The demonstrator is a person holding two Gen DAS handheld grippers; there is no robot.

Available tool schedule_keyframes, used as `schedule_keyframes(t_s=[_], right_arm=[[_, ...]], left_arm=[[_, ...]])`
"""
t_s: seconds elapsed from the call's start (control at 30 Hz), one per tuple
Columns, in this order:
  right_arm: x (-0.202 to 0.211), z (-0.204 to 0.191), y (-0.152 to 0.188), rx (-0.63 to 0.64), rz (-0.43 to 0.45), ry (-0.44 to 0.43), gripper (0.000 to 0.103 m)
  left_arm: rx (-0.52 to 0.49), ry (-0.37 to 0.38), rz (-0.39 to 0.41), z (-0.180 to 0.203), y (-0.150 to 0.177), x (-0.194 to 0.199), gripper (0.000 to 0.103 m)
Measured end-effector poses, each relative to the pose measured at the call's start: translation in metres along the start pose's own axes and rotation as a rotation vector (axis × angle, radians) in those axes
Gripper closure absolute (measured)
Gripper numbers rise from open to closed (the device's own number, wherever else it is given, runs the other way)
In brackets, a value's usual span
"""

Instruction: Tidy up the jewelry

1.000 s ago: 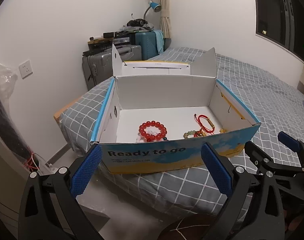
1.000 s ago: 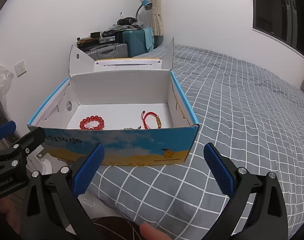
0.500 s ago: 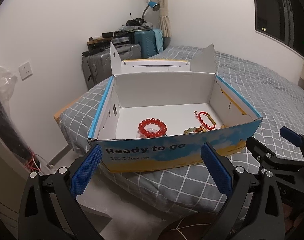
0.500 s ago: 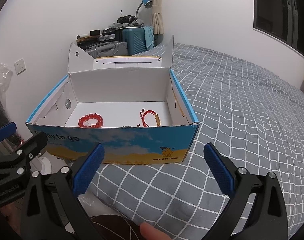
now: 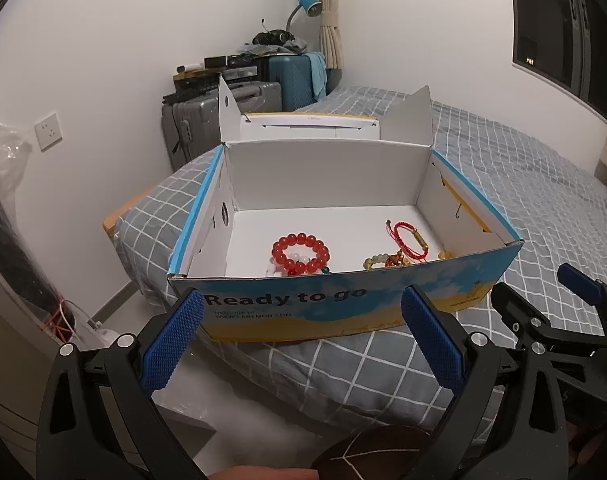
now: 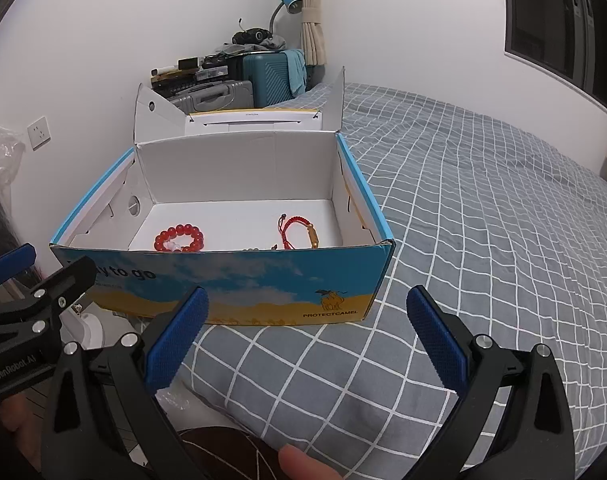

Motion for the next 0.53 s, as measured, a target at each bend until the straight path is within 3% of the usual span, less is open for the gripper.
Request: schedule_keyframes(t_s=[0.53], right_arm=[[0.0042,0.0021,-0.0011,-0.017,0.008,0.005,0.008]], left_arm=[[0.001,0.015,0.016,0.0004,0.0003,0.0036,0.006]])
Point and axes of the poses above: each gripper's, at about its wrist camera, not at the fingertips, and x roughly against the way its jaws point, z to its right, y to its underside, the point moved 9 cm from there along -x, roughly the way its jaws point, and after that the axes turned 6 degrees about x, right-handed, at the moved point
